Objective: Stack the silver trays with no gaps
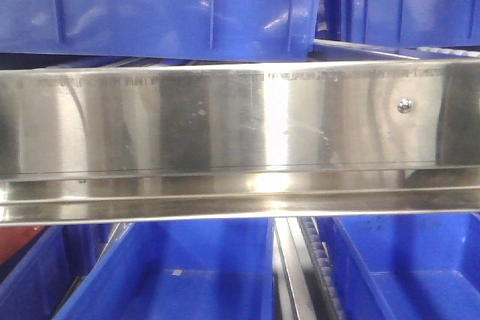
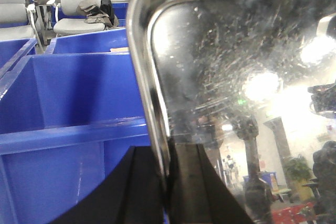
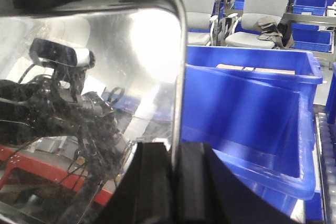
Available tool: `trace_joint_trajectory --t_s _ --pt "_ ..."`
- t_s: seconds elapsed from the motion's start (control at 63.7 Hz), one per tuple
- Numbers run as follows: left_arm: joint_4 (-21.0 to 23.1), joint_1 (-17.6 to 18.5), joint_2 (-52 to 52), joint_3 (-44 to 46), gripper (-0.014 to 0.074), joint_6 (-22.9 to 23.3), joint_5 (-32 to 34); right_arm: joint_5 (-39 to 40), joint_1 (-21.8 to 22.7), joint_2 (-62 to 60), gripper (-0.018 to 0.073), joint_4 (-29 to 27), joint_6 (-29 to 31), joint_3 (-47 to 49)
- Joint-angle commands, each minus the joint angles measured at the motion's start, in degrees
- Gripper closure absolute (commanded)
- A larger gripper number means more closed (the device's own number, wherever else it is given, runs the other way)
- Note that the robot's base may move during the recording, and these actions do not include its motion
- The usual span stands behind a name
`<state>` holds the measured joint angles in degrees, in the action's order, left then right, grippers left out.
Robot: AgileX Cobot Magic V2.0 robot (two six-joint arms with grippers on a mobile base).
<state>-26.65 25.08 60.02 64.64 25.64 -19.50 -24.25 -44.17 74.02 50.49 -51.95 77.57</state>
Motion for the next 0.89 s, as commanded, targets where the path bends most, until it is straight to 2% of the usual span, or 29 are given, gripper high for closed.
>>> trace_joint_trajectory --t_s 0.0,0.879 --pt "-1.1 1.5 0.2 0.4 0.0606 -1.1 8.0 13.1 -1.6 0.9 0.0617 -0.9 0.3 0.1" --pt "-0.9 1.5 0.2 0.4 0.0606 -1.1 17.4 13.4 -1.6 0.9 0.0617 -0.9 0.3 0.1"
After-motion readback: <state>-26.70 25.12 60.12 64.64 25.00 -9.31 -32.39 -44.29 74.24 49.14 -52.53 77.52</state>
